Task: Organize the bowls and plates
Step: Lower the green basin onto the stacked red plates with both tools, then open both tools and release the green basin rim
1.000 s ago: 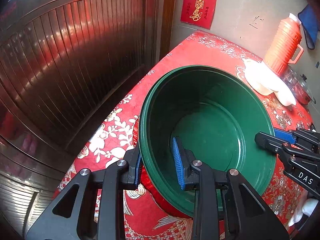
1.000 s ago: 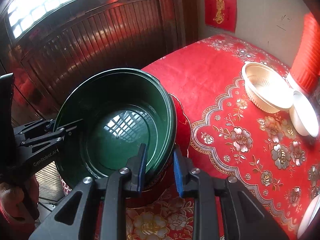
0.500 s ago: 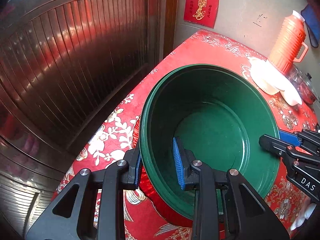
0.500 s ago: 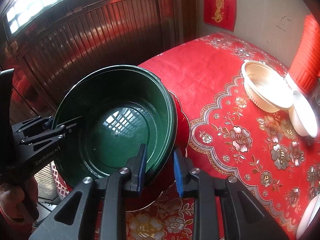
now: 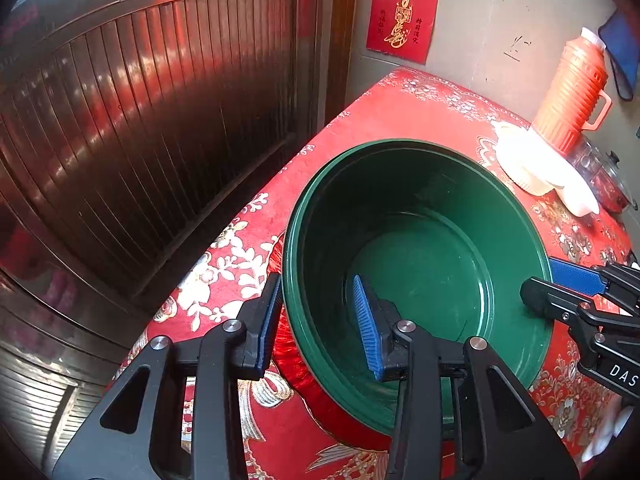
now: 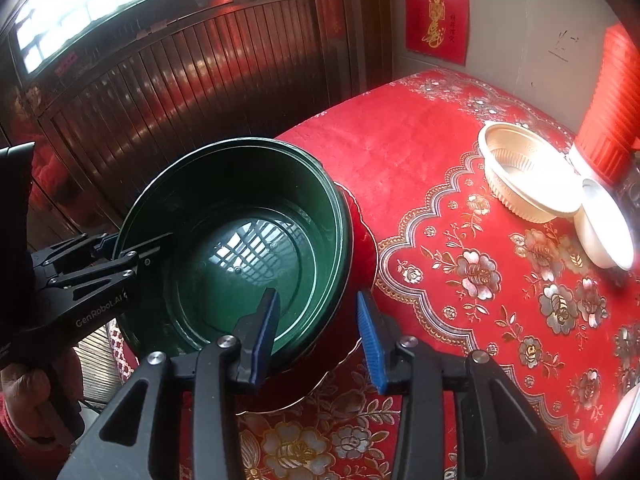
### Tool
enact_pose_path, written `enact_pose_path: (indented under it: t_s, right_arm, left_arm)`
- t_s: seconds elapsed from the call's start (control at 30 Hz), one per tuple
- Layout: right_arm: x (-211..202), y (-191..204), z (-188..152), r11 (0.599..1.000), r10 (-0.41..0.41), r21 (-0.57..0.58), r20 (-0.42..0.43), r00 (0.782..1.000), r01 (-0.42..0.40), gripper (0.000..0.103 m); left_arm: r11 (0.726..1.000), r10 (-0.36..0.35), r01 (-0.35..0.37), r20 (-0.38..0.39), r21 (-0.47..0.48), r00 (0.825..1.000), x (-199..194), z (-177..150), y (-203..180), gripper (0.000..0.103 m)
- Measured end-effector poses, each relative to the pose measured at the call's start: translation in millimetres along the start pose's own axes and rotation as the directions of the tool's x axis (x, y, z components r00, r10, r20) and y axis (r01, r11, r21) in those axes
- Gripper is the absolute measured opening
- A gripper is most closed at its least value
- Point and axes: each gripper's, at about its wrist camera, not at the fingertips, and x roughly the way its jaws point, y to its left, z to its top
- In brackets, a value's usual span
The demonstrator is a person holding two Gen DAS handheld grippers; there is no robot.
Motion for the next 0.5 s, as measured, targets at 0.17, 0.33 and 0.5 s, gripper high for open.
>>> enact_pose_path:
  t_s: [0.17, 0.33, 0.5]
  right_arm:
    - [-15, -2, -2, 1.0, 0.009, 0.011, 0.029, 1.0, -0.009, 0.051]
    - [-24, -5, -3, 0.999, 0.025, 0.035, 0.05, 0.998, -0.027, 0.052]
    - [-32, -9, -8, 0.998, 0.034, 0.049, 0.06, 0.998, -0.037, 0.058]
  left_arm:
    - [0.999, 0.048, -0.049, 0.077, 0.015, 0.996, -22, 0, 2, 0.06]
    - [0.997, 0.079, -0.078, 0.126, -0.01, 0.989, -37, 3, 6, 0.06]
    - [0.997, 0.073, -0.073, 0.177, -0.011, 0.982, -53, 9, -1, 0.06]
